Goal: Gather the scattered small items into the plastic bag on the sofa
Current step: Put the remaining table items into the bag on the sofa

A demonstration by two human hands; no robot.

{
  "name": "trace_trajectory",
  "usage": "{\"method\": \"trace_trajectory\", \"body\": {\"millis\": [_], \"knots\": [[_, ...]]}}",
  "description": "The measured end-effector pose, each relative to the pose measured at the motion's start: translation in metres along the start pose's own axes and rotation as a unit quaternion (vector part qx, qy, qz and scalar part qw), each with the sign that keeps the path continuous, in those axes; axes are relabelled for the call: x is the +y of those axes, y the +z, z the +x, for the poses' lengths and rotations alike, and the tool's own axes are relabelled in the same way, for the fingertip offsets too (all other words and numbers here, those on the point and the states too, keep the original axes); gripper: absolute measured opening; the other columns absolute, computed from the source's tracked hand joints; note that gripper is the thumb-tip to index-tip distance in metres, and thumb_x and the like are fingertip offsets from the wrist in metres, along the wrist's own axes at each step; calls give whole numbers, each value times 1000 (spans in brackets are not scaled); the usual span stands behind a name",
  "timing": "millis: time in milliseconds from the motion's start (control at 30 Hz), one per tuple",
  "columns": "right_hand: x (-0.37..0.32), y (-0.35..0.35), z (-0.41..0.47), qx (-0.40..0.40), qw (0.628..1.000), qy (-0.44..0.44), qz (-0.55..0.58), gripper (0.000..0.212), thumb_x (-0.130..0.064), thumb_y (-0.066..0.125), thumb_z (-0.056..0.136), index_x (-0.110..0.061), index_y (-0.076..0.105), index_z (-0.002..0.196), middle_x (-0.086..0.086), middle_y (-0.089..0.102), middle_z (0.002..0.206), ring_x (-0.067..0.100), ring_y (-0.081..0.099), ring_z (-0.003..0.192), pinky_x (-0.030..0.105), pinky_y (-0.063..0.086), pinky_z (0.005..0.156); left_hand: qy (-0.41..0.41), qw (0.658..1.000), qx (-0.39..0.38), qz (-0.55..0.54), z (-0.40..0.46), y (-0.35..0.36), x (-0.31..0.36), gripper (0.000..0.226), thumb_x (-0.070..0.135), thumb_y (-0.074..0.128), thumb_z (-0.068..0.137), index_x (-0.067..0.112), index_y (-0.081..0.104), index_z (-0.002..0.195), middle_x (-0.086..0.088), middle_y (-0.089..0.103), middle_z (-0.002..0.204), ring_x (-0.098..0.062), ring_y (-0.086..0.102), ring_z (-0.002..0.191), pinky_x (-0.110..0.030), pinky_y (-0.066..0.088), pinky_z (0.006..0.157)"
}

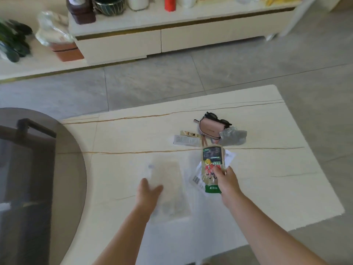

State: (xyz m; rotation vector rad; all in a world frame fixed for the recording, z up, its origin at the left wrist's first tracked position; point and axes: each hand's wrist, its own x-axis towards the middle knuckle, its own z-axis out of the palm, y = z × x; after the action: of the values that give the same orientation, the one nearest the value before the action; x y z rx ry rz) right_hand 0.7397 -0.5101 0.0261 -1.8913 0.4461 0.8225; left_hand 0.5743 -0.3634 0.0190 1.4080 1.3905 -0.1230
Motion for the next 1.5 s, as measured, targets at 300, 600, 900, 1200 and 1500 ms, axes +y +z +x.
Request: {"method": "trace_trajectory", "body": {"millis": [300, 600, 900, 1200, 1500], "knots": [[-27, -158, -126, 21, 992, 2, 127, 38, -16, 68, 86, -11, 36, 107, 15, 58, 102, 30, 65, 87, 43, 55, 74, 46, 992, -115, -22, -152, 16, 95, 24, 17, 57, 87, 9, 48, 108, -13, 60, 104, -33, 61, 95, -48, 54, 85], [3, -302, -195, 75, 964, -16, 253, 61, -22, 64, 89, -12, 32, 139, 13, 56, 122, 29, 62, 100, 42, 52, 83, 116, 966, -232, 14, -270, 85, 160, 37, 8, 47, 81, 10, 54, 118, -17, 64, 110, -37, 62, 98, -50, 54, 85], [32, -455, -208, 123, 927, -62, 348, 22, -11, 60, 90, -20, 53, 110, 10, 67, 100, 29, 67, 89, 42, 56, 75, 188, 928, -311, 75, -381, 216, 193, 32, -1, 53, 84, 3, 58, 115, -17, 66, 109, -40, 62, 100, -56, 50, 91], [108, -599, -226, 239, 887, -66, 390, 33, -13, 70, 83, -8, 57, 114, 12, 68, 99, 28, 66, 88, 35, 54, 70, 216, 894, -379, 106, -486, 354, 195, 15, 1, 65, 83, 13, 61, 90, -9, 68, 91, -32, 66, 83, -43, 56, 71], [170, -674, -263, 383, 784, -54, 486, 19, -12, 66, 86, -14, 59, 104, 13, 67, 101, 28, 65, 85, 30, 52, 64, 214, 810, -504, 210, -564, 477, 181, 28, 8, 67, 86, 3, 58, 111, -16, 67, 102, -32, 64, 82, -40, 54, 72]]}}
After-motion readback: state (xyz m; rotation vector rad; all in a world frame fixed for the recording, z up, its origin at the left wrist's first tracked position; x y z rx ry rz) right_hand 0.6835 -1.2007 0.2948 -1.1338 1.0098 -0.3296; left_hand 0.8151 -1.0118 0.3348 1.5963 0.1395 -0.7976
